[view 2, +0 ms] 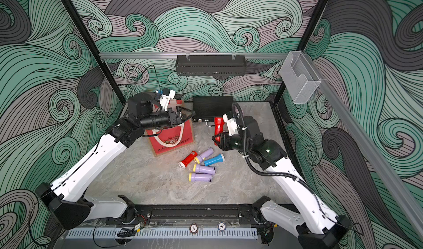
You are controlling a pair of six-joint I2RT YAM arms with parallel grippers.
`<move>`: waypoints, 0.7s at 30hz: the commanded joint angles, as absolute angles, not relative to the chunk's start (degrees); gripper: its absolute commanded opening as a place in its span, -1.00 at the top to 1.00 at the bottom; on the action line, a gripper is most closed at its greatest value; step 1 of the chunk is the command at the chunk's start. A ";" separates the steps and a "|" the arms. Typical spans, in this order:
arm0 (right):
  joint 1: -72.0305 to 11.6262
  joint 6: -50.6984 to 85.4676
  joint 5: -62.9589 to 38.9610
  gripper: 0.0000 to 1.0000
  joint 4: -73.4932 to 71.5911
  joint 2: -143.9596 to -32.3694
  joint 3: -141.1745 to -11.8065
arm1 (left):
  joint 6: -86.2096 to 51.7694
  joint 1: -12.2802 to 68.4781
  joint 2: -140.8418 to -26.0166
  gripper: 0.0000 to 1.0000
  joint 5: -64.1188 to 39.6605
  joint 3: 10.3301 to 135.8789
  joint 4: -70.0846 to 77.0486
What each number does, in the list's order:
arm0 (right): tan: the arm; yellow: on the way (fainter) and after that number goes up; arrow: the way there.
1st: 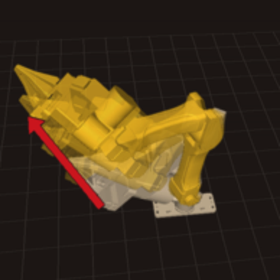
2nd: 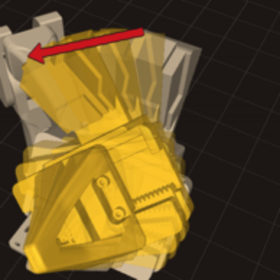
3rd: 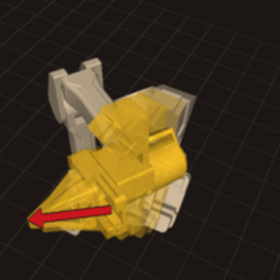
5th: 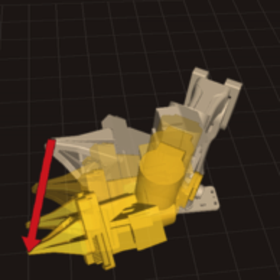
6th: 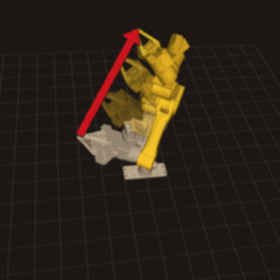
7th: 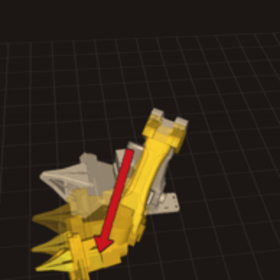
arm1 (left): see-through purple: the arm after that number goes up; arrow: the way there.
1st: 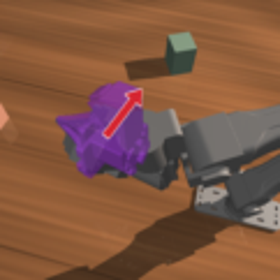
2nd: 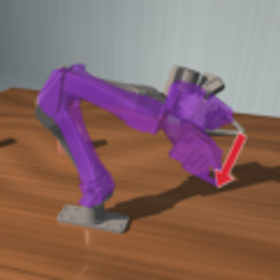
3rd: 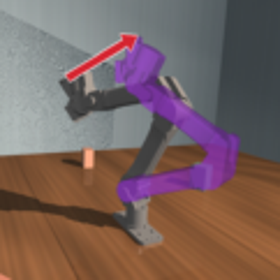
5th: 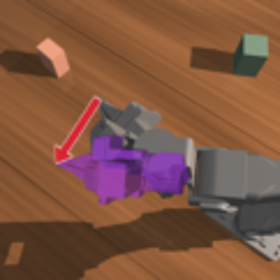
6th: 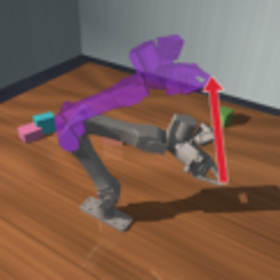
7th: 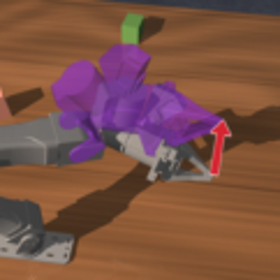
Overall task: Put the flashlights into the tote bags
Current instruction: Pick up the flashlight from the center of the board, then place the flashlight in the canvas bag.
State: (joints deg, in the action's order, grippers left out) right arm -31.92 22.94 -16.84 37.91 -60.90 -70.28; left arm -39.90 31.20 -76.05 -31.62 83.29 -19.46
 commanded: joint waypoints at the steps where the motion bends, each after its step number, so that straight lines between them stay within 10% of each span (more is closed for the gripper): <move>1: -32.17 23.54 -24.32 1.00 31.39 -64.00 -75.70 | -41.38 31.11 -77.78 -0.97 -38.43 86.45 -15.33; 21: -32.32 29.50 -39.79 1.00 20.83 -75.14 -86.43 | -44.28 31.99 -84.94 -0.70 -43.38 91.59 -9.94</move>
State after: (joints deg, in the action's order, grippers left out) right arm -31.92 28.60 -37.12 23.35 -75.20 -84.75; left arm -43.90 31.38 -84.25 -41.87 89.21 -12.27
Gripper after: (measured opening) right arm 0.378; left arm 0.862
